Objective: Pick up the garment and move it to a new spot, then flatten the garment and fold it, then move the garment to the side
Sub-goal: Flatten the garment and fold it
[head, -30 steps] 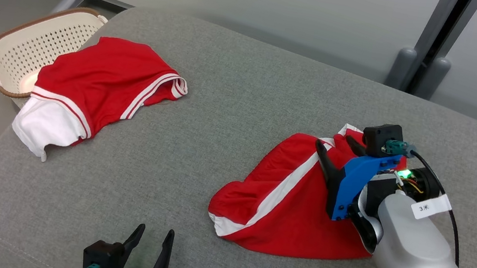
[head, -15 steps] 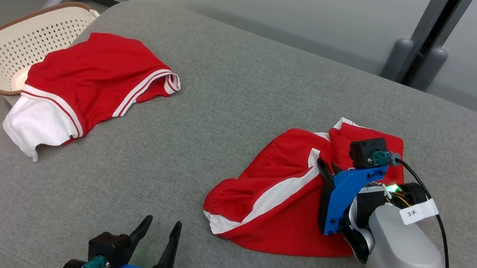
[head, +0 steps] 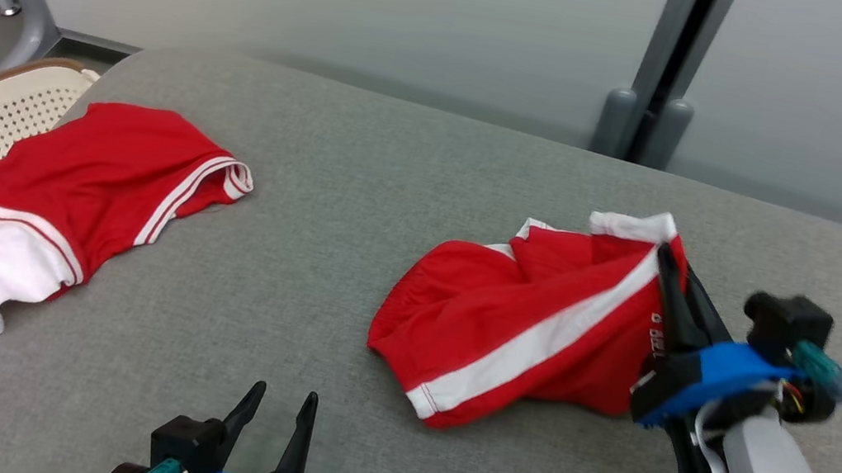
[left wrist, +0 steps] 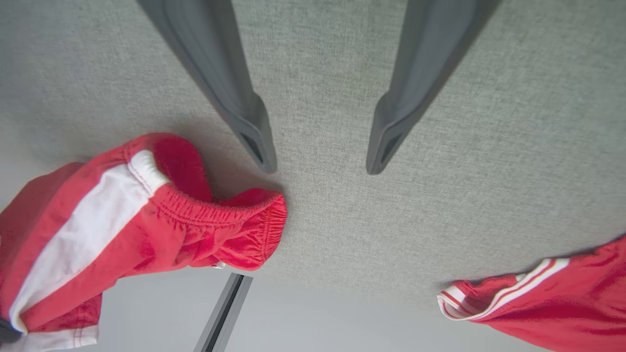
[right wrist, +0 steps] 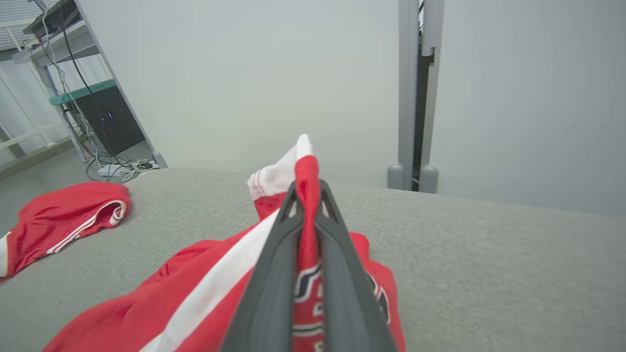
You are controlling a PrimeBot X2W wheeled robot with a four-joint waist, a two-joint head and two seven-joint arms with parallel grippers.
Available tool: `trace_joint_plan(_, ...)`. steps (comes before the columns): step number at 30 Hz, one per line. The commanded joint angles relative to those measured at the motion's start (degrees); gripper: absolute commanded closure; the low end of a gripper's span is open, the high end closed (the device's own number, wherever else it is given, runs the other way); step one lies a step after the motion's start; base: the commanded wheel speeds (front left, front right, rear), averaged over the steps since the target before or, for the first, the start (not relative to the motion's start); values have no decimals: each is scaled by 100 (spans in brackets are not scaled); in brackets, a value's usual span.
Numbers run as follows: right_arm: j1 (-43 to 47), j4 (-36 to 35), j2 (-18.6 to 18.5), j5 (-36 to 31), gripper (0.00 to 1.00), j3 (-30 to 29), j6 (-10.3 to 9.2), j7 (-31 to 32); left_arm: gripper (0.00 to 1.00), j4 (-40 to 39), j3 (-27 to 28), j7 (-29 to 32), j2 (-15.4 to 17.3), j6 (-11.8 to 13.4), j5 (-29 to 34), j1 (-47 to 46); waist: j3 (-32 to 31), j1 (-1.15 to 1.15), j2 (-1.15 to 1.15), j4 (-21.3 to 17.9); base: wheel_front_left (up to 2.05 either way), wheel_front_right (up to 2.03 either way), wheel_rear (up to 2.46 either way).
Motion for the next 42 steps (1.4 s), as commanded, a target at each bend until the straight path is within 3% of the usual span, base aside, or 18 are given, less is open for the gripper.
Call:
trace_joint_plan(1,613,-496,56,-198,100,-459,0,-16,0,12,44,-16,-2,39,37,66,-200,0,0,-253,0,0,0)
trace_joint_plan(5,1724,-1440,251,-552,100,-1594,0,-16,0,61,77,-16,-3,51,74,181,-336,0,0,-546,0,0,0)
trace_joint_plan(6,1994,-1495,293,-619,85,-1824,0,-17,0,77,81,-16,-3,54,87,213,-365,0,0,-616,0,0,0)
trace_joint_plan(7,2194,-1509,309,-657,51,-2086,0,-17,0,93,86,-16,-3,53,93,240,-387,0,0,-681,0,0,0)
trace_joint_plan(8,2339,-1453,310,-603,0,-2207,0,-17,0,107,86,-16,-3,56,85,252,-402,0,0,-736,0,0,0)
trace_joint_plan(14,2809,-1195,310,-516,0,-2594,0,-18,0,151,56,-16,-2,62,72,290,-447,0,0,-956,0,0,0)
trace_joint_plan(22,2782,-1928,313,-1006,0,-2484,0,-18,0,144,17,-16,-2,47,74,248,-492,0,0,-1062,0,0,0)
trace_joint_plan(28,2832,-2090,313,-1158,0,-2334,0,-18,0,10,-253,-16,-5,-9,-123,185,-470,0,0,-1075,0,0,0)
trace_joint_plan(32,2819,-2059,312,-1167,0,-2256,0,-19,0,-11,-667,-16,-7,-45,-333,134,-401,0,0,-1119,0,0,0)
trace_joint_plan(39,2621,-2034,313,-1182,0,-2068,0,-19,0,80,-2433,-16,10,-81,-1498,-290,-62,0,0,-1365,0,0,0)
trace_joint_plan(42,2512,-2053,312,-1198,0,-2037,0,-19,0,184,-2861,-17,6,-66,-1951,-579,100,0,0,-1490,0,0,0)
